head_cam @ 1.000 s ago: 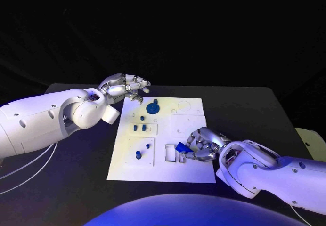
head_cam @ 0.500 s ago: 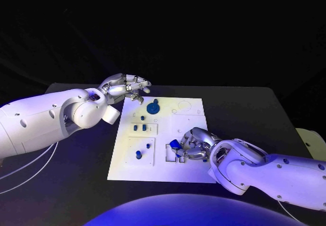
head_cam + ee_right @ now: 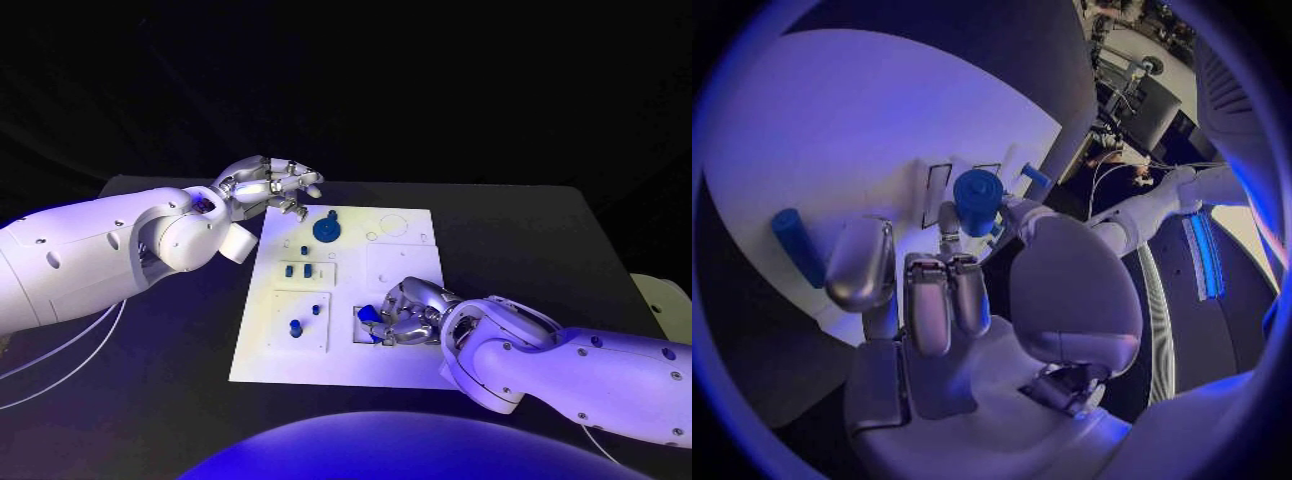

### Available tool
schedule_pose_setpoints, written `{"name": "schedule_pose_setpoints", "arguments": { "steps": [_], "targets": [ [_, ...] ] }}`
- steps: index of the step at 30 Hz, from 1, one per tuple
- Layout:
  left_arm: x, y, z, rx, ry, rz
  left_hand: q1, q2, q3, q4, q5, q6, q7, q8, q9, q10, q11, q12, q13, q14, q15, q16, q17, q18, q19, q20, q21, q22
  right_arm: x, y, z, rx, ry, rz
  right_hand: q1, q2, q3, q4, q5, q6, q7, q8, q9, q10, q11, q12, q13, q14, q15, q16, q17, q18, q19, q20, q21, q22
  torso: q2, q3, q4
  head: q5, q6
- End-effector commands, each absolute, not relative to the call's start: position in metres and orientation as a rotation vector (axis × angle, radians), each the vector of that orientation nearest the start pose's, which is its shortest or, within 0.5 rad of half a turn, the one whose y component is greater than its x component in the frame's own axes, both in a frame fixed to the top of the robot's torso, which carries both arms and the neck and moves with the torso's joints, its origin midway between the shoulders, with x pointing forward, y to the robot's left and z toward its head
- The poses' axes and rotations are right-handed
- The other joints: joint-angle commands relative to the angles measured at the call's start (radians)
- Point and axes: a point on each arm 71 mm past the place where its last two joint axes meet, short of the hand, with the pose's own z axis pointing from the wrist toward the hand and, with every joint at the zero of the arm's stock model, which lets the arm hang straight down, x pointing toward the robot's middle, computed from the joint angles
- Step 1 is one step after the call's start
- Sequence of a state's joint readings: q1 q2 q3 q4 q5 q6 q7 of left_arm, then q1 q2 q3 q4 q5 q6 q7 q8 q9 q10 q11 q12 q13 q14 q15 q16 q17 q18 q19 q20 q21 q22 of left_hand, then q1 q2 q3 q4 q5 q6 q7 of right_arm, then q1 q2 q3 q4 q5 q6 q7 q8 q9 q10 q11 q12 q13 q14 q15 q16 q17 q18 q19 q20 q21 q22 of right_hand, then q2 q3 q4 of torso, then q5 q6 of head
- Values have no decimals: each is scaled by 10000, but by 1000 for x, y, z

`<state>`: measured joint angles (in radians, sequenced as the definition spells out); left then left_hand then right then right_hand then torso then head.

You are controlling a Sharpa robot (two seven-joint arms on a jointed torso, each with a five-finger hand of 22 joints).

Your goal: Assemble the parts on the task board

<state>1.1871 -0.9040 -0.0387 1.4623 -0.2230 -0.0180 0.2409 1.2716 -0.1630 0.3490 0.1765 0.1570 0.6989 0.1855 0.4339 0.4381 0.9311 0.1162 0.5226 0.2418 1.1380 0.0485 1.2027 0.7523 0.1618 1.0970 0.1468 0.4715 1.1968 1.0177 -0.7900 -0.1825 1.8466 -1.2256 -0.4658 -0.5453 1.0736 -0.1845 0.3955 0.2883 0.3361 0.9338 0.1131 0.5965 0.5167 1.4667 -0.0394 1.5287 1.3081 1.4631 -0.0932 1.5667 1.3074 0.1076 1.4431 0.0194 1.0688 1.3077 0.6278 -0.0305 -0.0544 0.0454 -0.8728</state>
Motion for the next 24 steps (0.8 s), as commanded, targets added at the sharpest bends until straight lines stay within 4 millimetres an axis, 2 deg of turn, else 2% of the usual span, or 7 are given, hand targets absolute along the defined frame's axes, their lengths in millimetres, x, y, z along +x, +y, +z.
{"name": "schedule_pose_setpoints", "arguments": {
  "steps": [1, 6, 11, 15, 19, 21, 24],
  "targets": [
    [486, 237, -194, -9028, 17515, -15494, 52, 19, -40, 6, -48, -67, 1, 61, 9, -53, -8, 68, 11, -54, -21, -36, -1, 188, -40, 38, -18, -9, 348, -118, -287, 2529, 21532, 6766, -45, 3, 30, -8, -68, 941, -889, 12, 8, 685, -38, -1, 2079, 1077, -63, 41, 2634, -136, 7, -85, -56, 605, 1, -1, 4, 18, 2],
    [486, 238, -194, -9032, 17531, -15490, 52, 19, -40, 6, -48, -67, 1, 61, 9, -53, -8, 68, 11, -54, -21, -36, -1, 188, -40, 38, -18, -9, 349, -118, -287, 2626, 21409, 6740, -219, -51, 5, 10, -108, 954, -884, 13, 20, 684, -36, -5, 2079, 1077, -63, 41, 2634, -134, 3, -87, -81, 600, 2, -6, -2, 26, 2],
    [486, 238, -194, -9033, 17549, -15492, 63, 26, -59, 26, -44, -85, 2, 76, 5, -64, -7, 81, 14, -65, -19, -40, -7, 188, -48, 40, -20, -11, 350, -117, -287, 2668, 21333, 6761, -1000, 15, -179, 28, -750, 1005, -883, 15, 63, 688, -31, -14, 2086, 1077, -56, 41, 2634, -132, 7, -82, -113, 607, 13, 0, 5, -12, 2],
    [486, 238, -195, -9040, 17558, -15481, 63, 26, -59, 26, -44, -85, 2, 76, 5, -64, -7, 81, 14, -65, -19, -40, -7, 188, -48, 40, -20, -11, 350, -115, -287, 2622, 21351, 6793, -1676, 156, -724, 49, -1721, 1040, -905, 53, 151, 686, -48, -30, 2086, 1077, -70, 41, 2634, -128, 15, -90, -151, 616, 18, -3, 4, 10, 2],
    [486, 238, -195, -9047, 17569, -15470, 63, 26, -59, 26, -44, -85, 2, 76, 5, -64, -7, 81, 14, -65, -19, -40, -7, 188, -48, 40, -20, -11, 350, -115, -287, 2582, 21376, 6788, -2123, 274, -2340, 91, -2217, 1030, -901, 69, 250, 671, -39, -65, 2072, 1077, -66, 41, 2634, -126, 20, -84, -201, 632, 15, -1, -1, 8, 2],
    [486, 238, -195, -9051, 17585, -15463, 64, 29, -67, 35, -45, -90, 3, 82, 4, -67, -6, 86, 15, -67, -18, -40, -6, 188, -51, 41, -20, -11, 350, -115, -288, 2553, 21405, 6747, -2885, 696, -3638, 80, -1385, 956, -865, 34, 286, 617, -26, -144, 2002, 1077, -44, 41, 2634, -112, 1, -74, -310, 612, 7, -4, -5, 14, 2],
    [486, 238, -195, -9057, 17601, -15455, 64, 39, -71, 45, -43, -95, 4, 87, 2, -70, -5, 90, 16, -76, -18, -47, -20, 188, -53, 42, -21, -12, 351, -116, -288, 2540, 21420, 6706, -3056, 872, -4399, 75, -1340, 924, -852, 10, 305, 596, -3, -180, 1977, 1077, -31, 41, 2634, -108, 1, -60, -352, 613, 4, 2, -5, 27, 2]
  ]
}}
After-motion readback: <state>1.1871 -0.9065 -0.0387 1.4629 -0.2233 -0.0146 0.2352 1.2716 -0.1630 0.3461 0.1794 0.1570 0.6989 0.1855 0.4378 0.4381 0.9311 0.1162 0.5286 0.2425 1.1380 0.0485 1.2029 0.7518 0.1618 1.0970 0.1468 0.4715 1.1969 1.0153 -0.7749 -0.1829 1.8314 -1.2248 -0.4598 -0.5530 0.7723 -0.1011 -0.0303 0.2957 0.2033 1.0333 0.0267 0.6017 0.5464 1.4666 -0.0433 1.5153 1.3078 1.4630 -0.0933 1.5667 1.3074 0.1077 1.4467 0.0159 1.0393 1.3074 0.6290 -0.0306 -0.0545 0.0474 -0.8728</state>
